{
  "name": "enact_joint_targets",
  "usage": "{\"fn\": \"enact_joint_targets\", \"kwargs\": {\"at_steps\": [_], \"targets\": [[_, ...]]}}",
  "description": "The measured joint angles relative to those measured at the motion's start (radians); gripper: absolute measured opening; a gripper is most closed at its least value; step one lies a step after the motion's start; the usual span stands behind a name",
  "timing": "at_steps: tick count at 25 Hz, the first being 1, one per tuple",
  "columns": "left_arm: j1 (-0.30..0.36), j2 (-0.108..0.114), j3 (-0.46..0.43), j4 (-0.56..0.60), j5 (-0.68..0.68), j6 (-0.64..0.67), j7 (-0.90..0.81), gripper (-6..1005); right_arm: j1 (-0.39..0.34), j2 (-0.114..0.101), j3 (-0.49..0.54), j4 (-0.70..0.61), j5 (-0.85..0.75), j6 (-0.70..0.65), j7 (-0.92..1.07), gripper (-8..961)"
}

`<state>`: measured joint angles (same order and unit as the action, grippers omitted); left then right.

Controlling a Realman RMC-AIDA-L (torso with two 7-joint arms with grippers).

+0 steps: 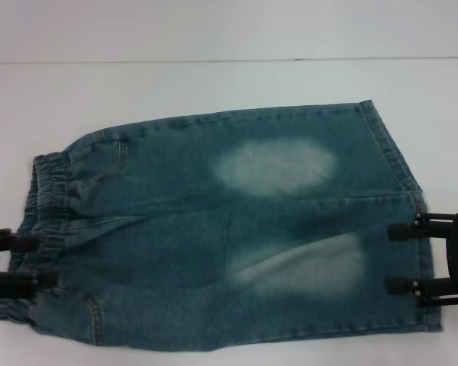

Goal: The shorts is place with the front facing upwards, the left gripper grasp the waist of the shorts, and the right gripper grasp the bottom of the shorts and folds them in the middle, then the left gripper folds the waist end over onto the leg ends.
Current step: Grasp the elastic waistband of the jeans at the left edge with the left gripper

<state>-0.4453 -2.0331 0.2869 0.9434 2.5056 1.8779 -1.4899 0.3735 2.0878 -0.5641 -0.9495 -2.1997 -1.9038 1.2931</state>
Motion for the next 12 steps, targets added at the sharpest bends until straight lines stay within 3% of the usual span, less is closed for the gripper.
{"fn": "enact_joint_targets", "kwargs": {"at_steps": [12], "targets": [[-0.026,0.004,0.080,0.172,0.238,0.017,-0.190,842,-0.001,-0.002,0.003,-0.004,0.000,0.010,0.009,821]]}}
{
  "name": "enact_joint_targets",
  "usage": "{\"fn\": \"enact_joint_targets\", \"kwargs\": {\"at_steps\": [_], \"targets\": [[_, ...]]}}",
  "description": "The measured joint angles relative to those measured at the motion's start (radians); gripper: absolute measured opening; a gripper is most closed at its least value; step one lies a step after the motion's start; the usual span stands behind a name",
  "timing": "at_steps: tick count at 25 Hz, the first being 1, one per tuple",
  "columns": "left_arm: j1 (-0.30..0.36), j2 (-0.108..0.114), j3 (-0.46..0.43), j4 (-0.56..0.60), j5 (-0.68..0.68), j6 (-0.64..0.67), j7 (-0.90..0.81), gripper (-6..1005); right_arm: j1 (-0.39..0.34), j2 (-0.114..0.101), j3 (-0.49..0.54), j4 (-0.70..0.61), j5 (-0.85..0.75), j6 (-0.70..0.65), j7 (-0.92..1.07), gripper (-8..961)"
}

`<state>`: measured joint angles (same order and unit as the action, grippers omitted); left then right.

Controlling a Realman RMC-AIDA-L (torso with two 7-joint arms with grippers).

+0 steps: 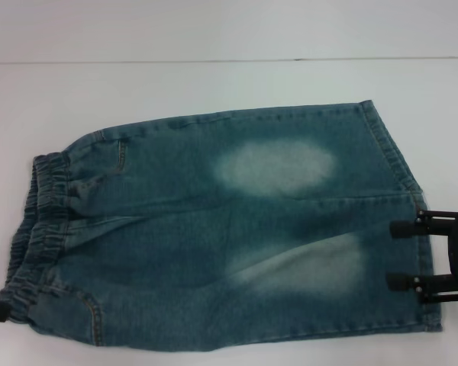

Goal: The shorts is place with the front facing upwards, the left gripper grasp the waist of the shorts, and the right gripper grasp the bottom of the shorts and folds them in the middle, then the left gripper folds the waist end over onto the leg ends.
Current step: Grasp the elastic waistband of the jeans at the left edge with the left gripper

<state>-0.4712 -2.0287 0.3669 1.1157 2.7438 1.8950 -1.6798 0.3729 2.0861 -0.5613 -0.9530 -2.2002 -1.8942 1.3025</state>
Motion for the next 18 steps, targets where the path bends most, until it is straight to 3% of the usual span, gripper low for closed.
{"fn": "enact_joint_targets", "kwargs": {"at_steps": [10,18], "targets": [[-0.008,-0.019,0.043,-0.041,0.019,-0.078,0.002,841,0.009,0.001,0.003,0.002,0.001,0.002,0.003,820],[-0.010,-0.021,0.067,-0.065,0.023,-0.096,-0.001,841,0.010,0.002,0.009,0.003,0.002,0.006,0.007,821]]}}
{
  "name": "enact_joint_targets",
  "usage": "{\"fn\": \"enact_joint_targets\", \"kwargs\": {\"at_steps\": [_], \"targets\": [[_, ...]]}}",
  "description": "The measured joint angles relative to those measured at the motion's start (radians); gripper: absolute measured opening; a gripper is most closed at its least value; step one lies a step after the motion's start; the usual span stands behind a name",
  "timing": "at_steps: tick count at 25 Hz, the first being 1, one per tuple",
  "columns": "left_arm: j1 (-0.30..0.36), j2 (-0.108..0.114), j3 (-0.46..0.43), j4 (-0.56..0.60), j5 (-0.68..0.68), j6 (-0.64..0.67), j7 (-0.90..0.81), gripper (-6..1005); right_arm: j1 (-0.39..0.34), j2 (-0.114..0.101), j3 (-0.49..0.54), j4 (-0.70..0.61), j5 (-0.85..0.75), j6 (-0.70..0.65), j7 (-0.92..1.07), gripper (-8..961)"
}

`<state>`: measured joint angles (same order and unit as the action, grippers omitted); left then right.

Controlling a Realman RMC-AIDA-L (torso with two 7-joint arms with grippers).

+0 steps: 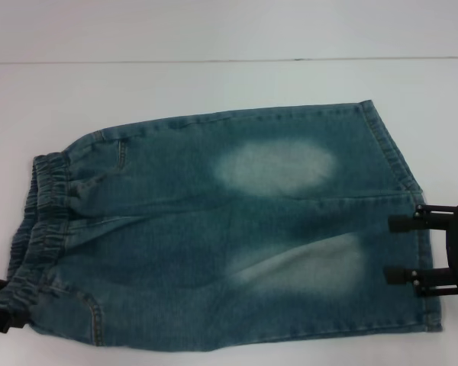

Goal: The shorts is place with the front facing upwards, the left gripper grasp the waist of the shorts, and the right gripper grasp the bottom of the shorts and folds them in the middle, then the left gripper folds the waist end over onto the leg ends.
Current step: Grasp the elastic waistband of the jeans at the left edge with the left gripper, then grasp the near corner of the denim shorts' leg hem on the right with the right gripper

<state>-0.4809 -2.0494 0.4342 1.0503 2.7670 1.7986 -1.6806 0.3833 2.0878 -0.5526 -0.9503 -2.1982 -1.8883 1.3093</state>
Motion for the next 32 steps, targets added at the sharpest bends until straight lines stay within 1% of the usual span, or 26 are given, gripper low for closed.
{"fn": "enact_joint_targets", "kwargs": {"at_steps": [3,13,24,27,30,32], "targets": [[0.000,-0.003,0.011,-0.001,0.000,-0.001,-0.001,819,0.000,0.000,0.000,0.001,0.000,0.004,-0.004,820],[-0.004,-0.011,0.048,-0.003,0.000,-0.012,-0.005,657,0.000,0.000,0.009,0.001,0.000,0.009,-0.009,821],[-0.009,-0.015,0.065,-0.006,0.000,-0.033,-0.019,209,-0.002,0.000,0.017,0.000,0.000,0.012,0.001,819],[-0.013,-0.017,0.069,-0.009,0.000,-0.041,-0.019,136,-0.005,-0.001,0.038,-0.012,-0.002,0.020,0.044,819],[-0.014,-0.017,0.077,-0.013,0.000,-0.044,-0.019,62,-0.016,-0.004,0.049,-0.054,-0.013,0.024,0.128,818],[-0.015,-0.018,0.083,-0.014,0.000,-0.048,-0.019,64,-0.025,-0.007,0.057,-0.099,-0.029,0.023,0.195,818]]}}
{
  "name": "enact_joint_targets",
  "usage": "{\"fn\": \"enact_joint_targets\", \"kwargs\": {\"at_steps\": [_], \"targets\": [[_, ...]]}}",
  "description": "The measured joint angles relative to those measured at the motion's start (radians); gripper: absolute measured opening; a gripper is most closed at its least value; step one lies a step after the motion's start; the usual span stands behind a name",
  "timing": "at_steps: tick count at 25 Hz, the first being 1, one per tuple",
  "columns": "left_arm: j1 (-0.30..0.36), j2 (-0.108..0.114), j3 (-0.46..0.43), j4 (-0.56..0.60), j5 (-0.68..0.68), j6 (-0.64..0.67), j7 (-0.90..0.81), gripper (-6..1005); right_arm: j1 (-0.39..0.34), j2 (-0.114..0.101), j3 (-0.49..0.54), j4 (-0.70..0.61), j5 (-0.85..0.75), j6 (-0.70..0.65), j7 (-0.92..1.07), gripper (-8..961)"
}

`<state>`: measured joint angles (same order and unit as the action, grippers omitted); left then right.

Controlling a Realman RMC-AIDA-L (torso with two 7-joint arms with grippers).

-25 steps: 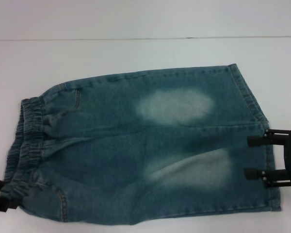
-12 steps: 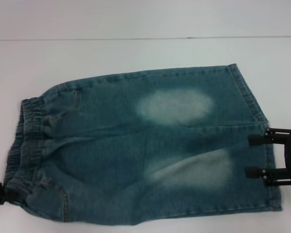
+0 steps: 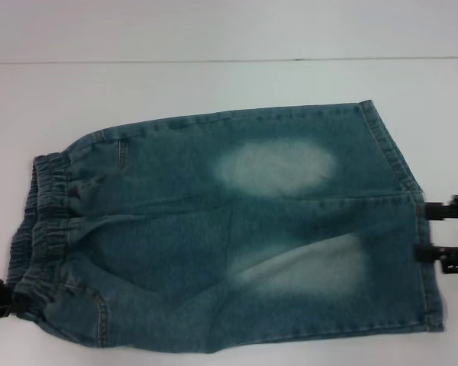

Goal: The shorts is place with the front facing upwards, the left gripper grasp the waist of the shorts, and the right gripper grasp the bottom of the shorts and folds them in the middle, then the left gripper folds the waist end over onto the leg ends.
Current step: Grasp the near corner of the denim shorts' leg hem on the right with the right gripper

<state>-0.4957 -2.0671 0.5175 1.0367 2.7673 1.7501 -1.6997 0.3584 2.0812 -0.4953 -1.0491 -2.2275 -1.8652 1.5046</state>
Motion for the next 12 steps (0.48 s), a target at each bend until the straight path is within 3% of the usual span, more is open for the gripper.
{"fn": "enact_joint_targets", "kwargs": {"at_steps": [7,12], "targets": [[-0.007,-0.002,0.010,-0.003,0.007,-0.015,-0.008,67,0.027,-0.023,0.020,-0.179,-0.175,-0.068,0.288,817],[-0.013,-0.002,0.012,-0.004,0.009,-0.019,-0.012,66,0.062,-0.023,-0.020,-0.244,-0.312,-0.120,0.388,816]]}}
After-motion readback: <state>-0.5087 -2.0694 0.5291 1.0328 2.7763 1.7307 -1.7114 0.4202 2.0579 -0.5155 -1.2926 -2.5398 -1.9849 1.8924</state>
